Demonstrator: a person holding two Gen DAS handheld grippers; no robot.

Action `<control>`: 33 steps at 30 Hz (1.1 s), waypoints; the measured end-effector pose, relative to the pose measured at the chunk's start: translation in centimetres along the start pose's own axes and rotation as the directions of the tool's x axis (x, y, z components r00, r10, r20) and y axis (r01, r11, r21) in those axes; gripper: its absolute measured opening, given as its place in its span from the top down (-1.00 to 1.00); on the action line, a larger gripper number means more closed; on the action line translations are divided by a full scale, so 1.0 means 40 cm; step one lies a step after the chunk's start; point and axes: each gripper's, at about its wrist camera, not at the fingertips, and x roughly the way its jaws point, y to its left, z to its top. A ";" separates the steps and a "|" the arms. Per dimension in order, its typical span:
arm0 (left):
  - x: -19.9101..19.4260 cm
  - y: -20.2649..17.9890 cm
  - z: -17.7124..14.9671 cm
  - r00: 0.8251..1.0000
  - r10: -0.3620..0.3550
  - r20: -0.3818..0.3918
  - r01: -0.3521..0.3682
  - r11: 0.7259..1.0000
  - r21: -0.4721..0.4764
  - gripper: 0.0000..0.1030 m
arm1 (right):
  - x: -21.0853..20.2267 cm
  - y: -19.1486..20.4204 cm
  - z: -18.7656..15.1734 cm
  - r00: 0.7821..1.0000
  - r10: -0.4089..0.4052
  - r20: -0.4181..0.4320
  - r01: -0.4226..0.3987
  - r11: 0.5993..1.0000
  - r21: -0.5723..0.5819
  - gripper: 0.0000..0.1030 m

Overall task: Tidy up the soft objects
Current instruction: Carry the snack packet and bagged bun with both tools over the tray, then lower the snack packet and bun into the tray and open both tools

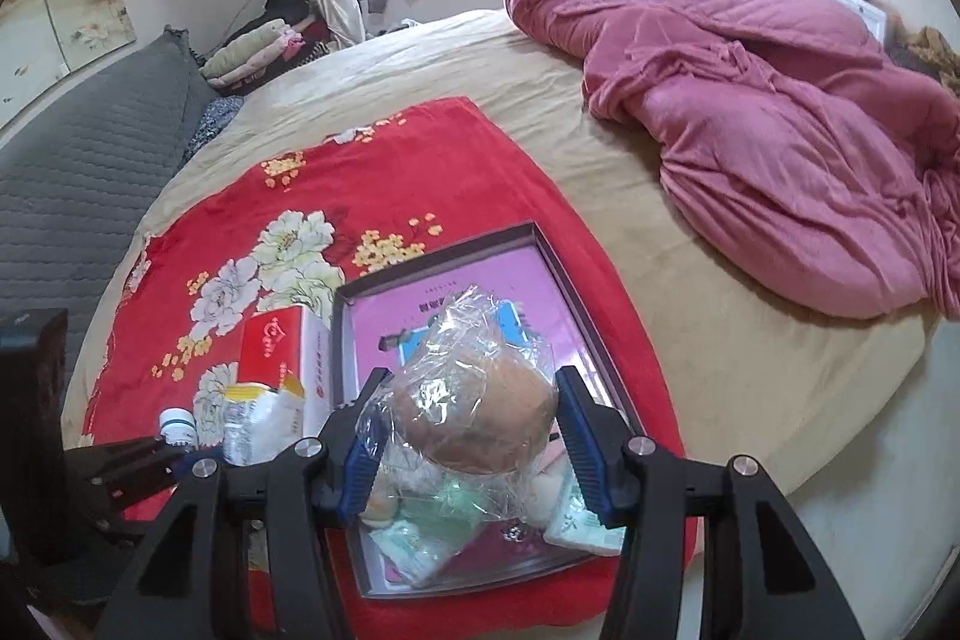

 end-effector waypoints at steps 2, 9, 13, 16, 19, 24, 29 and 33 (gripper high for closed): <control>0.030 -0.014 -0.004 1.000 -0.010 -0.023 0.010 1.000 0.005 0.17 | 0.017 -0.010 -0.005 1.000 -0.002 -0.013 0.002 1.000 0.000 -0.05; 0.098 -0.035 -0.006 0.998 -0.011 -0.064 0.013 1.000 0.022 0.17 | 0.074 -0.031 -0.016 0.998 -0.003 -0.056 0.003 1.000 0.009 -0.05; 0.120 -0.037 0.000 0.997 -0.012 -0.074 0.015 0.999 0.028 0.17 | 0.104 -0.040 -0.020 0.997 -0.004 -0.076 0.005 1.000 0.011 -0.05; 0.136 -0.036 0.001 0.997 -0.014 -0.082 0.016 0.999 0.029 0.17 | 0.129 -0.041 -0.022 0.996 -0.005 -0.093 0.005 1.000 0.000 -0.05; 0.151 -0.032 0.004 0.996 -0.018 -0.090 0.020 0.999 0.027 0.17 | 0.155 -0.038 -0.023 0.994 -0.004 -0.112 0.002 1.000 -0.016 -0.05; 0.168 -0.025 0.011 0.996 -0.023 -0.092 0.026 0.999 0.029 0.17 | 0.202 -0.031 -0.025 0.988 -0.012 -0.156 0.005 0.999 -0.042 -0.06; 0.185 -0.014 0.012 0.995 -0.024 -0.100 0.027 0.999 0.027 0.16 | 0.255 -0.031 -0.036 0.978 -0.017 -0.206 0.009 0.999 -0.037 -0.08; 0.194 -0.005 0.013 0.994 -0.034 -0.101 0.035 0.999 0.013 0.15 | 0.273 -0.028 -0.045 0.977 -0.007 -0.215 0.001 1.000 -0.028 -0.09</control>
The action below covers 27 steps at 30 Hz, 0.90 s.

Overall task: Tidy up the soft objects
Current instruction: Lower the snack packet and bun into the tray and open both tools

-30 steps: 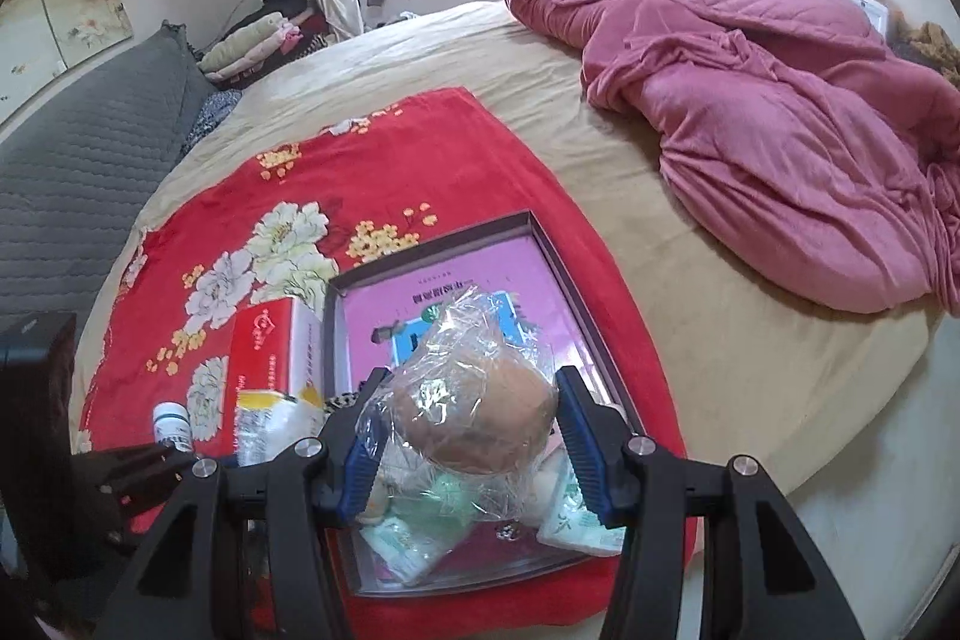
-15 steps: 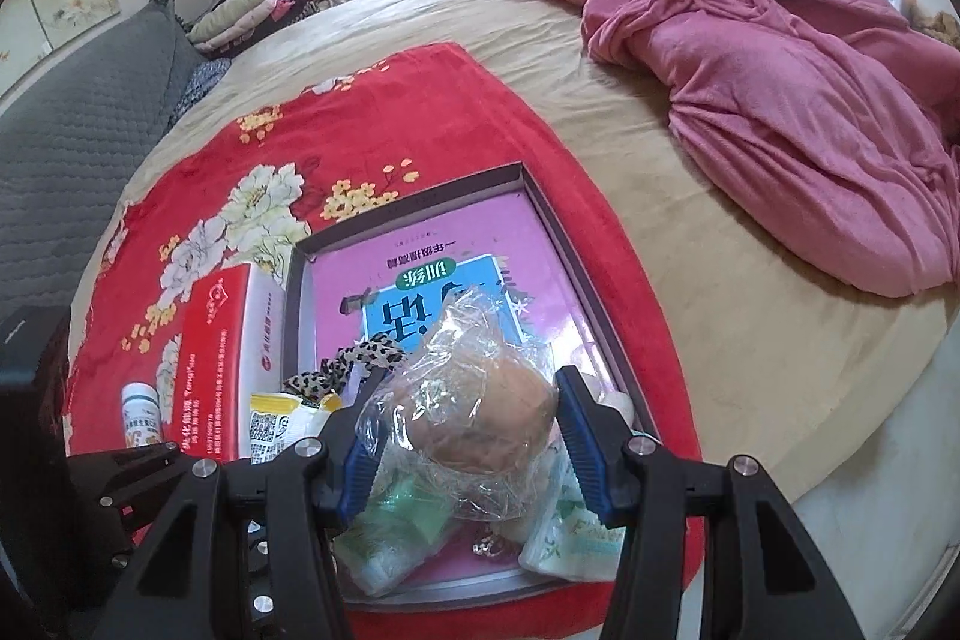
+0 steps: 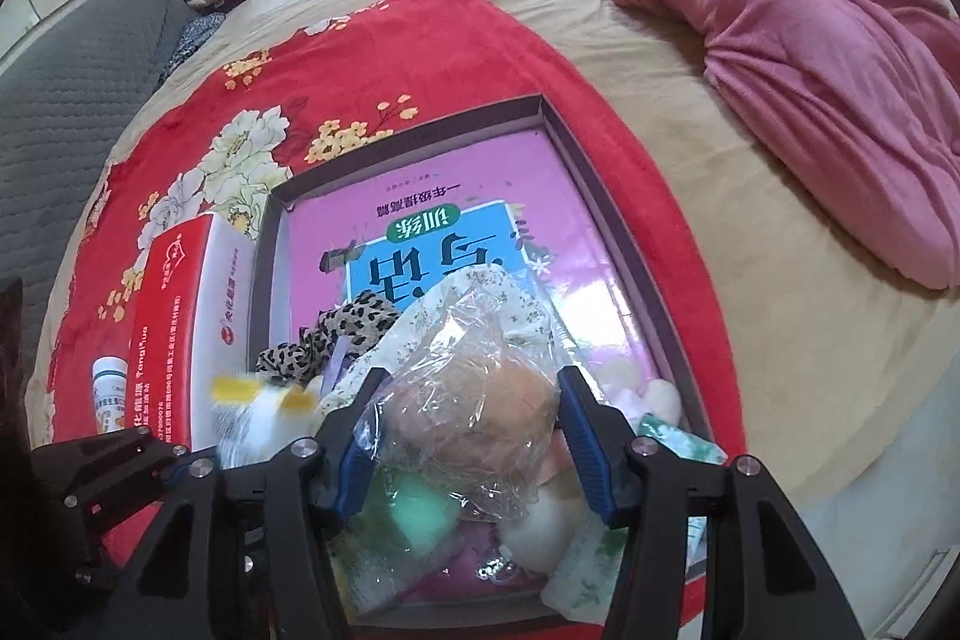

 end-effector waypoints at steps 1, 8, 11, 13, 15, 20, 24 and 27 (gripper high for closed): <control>0.001 0.001 0.002 1.000 -0.004 0.001 0.004 1.000 -0.003 0.12 | 0.000 0.001 0.000 1.000 0.001 0.004 -0.001 1.000 0.001 -0.11; -0.003 0.004 0.002 1.000 -0.021 0.003 0.021 1.000 -0.009 -0.08 | -0.045 -0.009 0.005 0.997 0.048 0.064 -0.050 0.998 0.033 -0.30; -0.011 0.008 -0.002 1.000 -0.026 0.008 0.026 0.999 -0.022 -0.21 | -0.067 -0.016 0.007 0.996 0.047 0.082 -0.051 0.998 0.043 -0.31; -0.020 0.010 -0.003 0.999 -0.028 0.018 0.029 0.999 -0.025 -0.26 | -0.078 -0.017 0.009 0.995 0.040 0.092 -0.044 0.998 0.046 -0.32; -0.027 0.011 -0.004 0.999 -0.030 0.022 0.031 0.999 -0.027 -0.34 | -0.088 -0.020 0.008 0.995 0.036 0.096 -0.041 0.998 0.047 -0.33; -0.064 0.010 -0.013 0.997 -0.044 0.058 0.046 0.999 -0.025 -0.44 | -0.118 -0.030 0.003 0.991 0.043 0.125 -0.051 0.997 0.064 -0.33; -0.097 0.015 -0.021 0.995 -0.053 0.080 0.055 0.998 -0.032 -0.47 | -0.145 -0.040 0.000 0.988 0.037 0.149 -0.049 0.996 0.078 -0.33; -0.126 0.017 -0.026 0.994 -0.044 0.103 0.048 0.998 -0.033 -0.48 | -0.174 -0.049 -0.003 0.985 0.033 0.170 -0.050 0.994 0.101 -0.33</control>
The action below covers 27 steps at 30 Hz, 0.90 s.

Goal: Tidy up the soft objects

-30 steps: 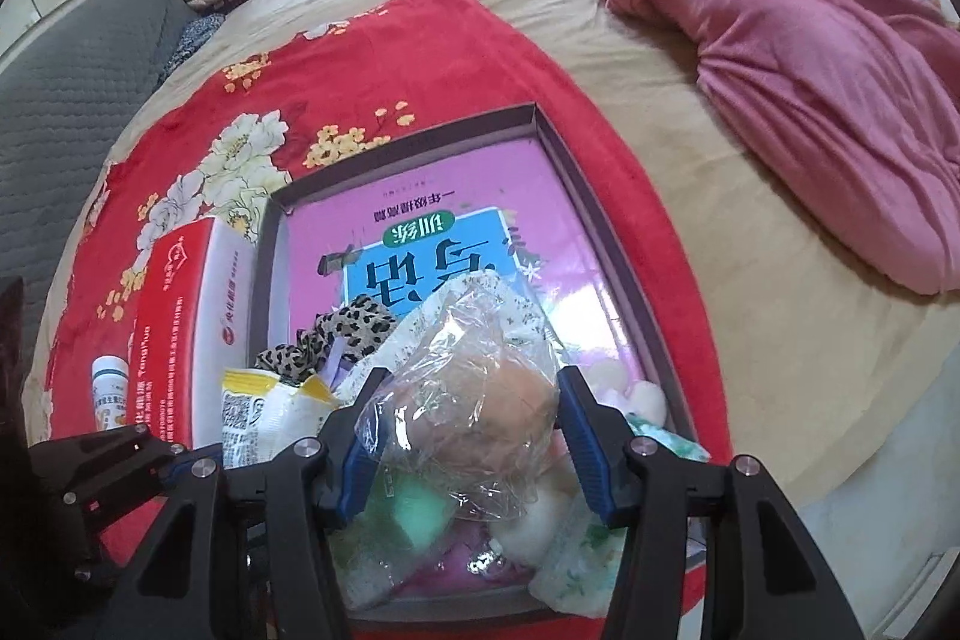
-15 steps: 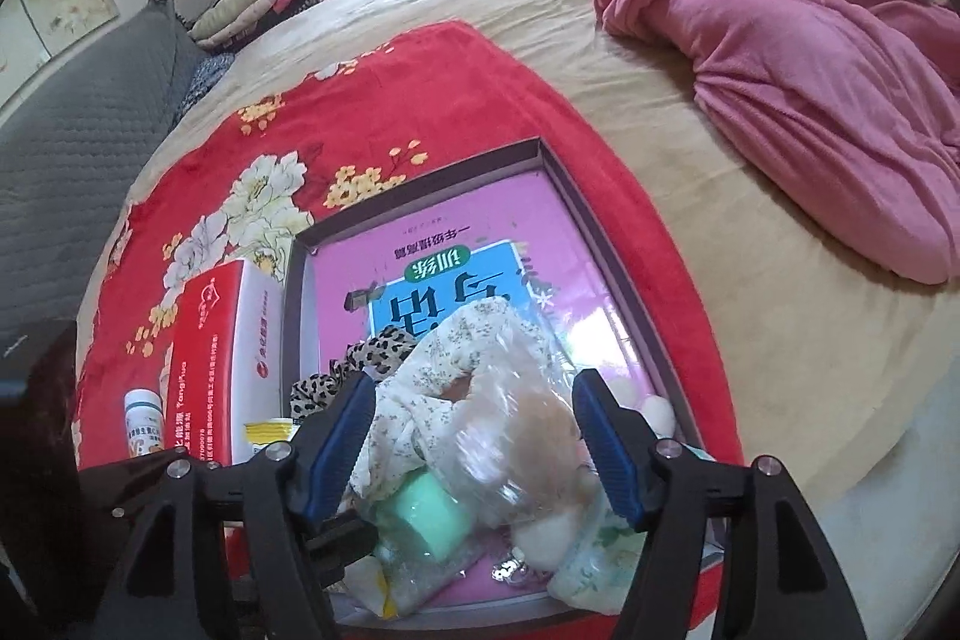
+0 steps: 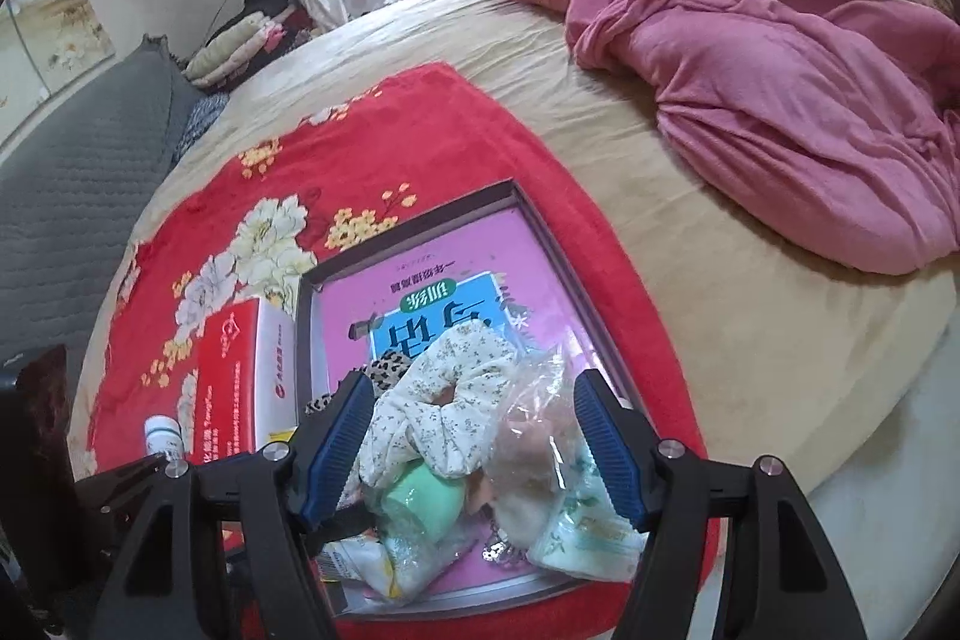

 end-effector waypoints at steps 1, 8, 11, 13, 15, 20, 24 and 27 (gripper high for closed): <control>-0.012 0.000 -0.001 1.000 0.004 0.009 -0.004 1.000 0.000 -0.51 | -0.013 -0.001 0.002 1.000 -0.005 0.013 0.005 1.000 0.006 -0.33; -0.102 -0.007 -0.018 0.997 0.026 0.071 -0.027 1.000 0.014 -0.55 | -0.143 0.063 -0.017 0.995 -0.039 0.091 0.042 0.999 -0.030 -0.37; -0.142 -0.011 -0.037 0.994 0.048 0.094 -0.052 0.998 0.035 -0.55 | -0.189 0.087 -0.038 0.994 -0.029 0.102 0.031 0.999 -0.020 -0.44; -0.167 -0.014 -0.053 0.992 0.058 0.108 -0.064 0.997 0.046 -0.55 | -0.212 0.106 -0.059 0.994 -0.042 0.105 0.045 0.999 -0.028 -0.45; -0.191 -0.011 -0.069 0.990 0.069 0.124 -0.076 0.996 0.048 -0.55 | -0.233 0.124 -0.084 0.991 -0.076 0.114 0.079 0.997 -0.026 -0.46; -0.253 -0.002 -0.120 0.984 0.076 0.162 -0.086 0.995 0.057 -0.55 | -0.275 0.139 -0.158 0.987 -0.105 0.120 0.101 0.994 0.033 -0.47; -0.292 0.014 -0.162 0.981 0.073 0.179 -0.082 0.995 0.048 -0.55 | -0.291 0.151 -0.207 0.984 -0.136 0.118 0.130 0.990 0.054 -0.48; -0.315 0.019 -0.191 0.978 0.094 0.187 -0.105 0.993 0.046 -0.55 | -0.302 0.170 -0.234 0.982 -0.145 0.120 0.139 0.989 0.055 -0.48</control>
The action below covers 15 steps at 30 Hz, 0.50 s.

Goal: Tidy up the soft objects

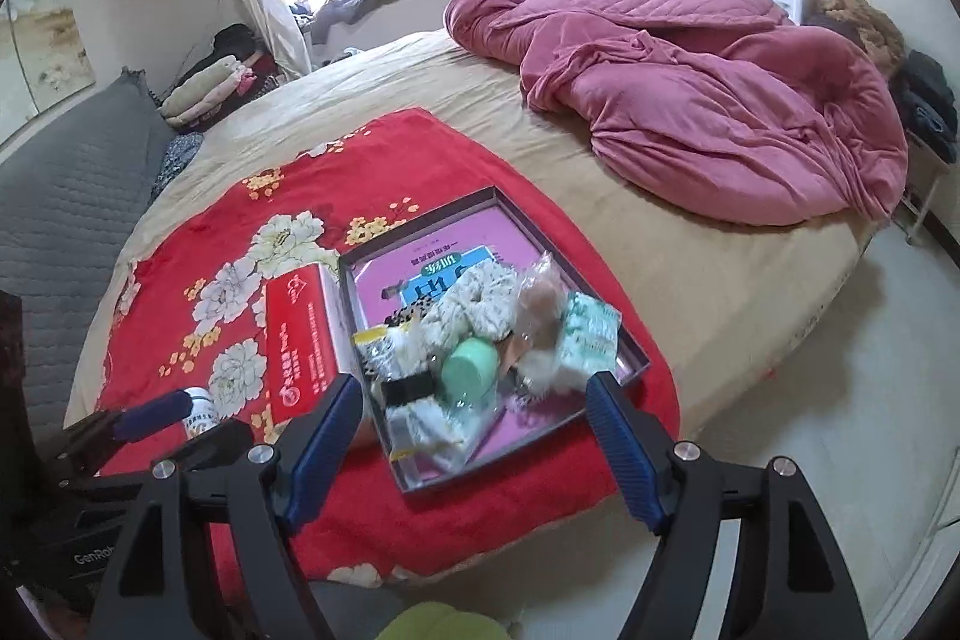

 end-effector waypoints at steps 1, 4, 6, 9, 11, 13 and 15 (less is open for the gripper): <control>-0.010 0.004 -0.009 1.000 0.004 0.007 -0.004 1.000 -0.003 -0.55 | -0.005 0.006 -0.005 1.000 0.002 0.002 -0.002 1.000 -0.004 -0.48; -0.035 0.020 -0.030 1.000 0.023 0.020 -0.022 1.000 -0.013 -0.55 | -0.023 0.020 -0.017 1.000 0.000 0.007 0.000 1.000 -0.003 -0.48; -0.048 0.031 -0.043 0.999 0.038 0.025 -0.038 0.999 -0.026 -0.55 | -0.037 0.028 -0.026 1.000 -0.011 0.018 0.011 1.000 -0.005 -0.48; -0.059 0.038 -0.057 0.999 0.046 0.027 -0.045 0.998 -0.032 -0.55 | -0.045 0.039 -0.033 0.999 -0.025 0.023 0.025 1.000 -0.013 -0.48; -0.067 0.037 -0.067 0.998 0.055 0.028 -0.054 0.998 -0.033 -0.55 | -0.054 0.043 -0.041 0.999 -0.030 0.030 0.030 0.999 -0.010 -0.48; -0.072 0.035 -0.074 0.998 0.052 0.028 -0.051 0.998 -0.035 -0.55 | -0.062 0.049 -0.052 0.998 -0.044 0.035 0.044 0.999 -0.014 -0.48; -0.080 0.032 -0.082 0.998 0.050 0.035 -0.049 0.998 -0.033 -0.55 | -0.071 0.052 -0.063 0.998 -0.056 0.041 0.056 0.998 -0.014 -0.48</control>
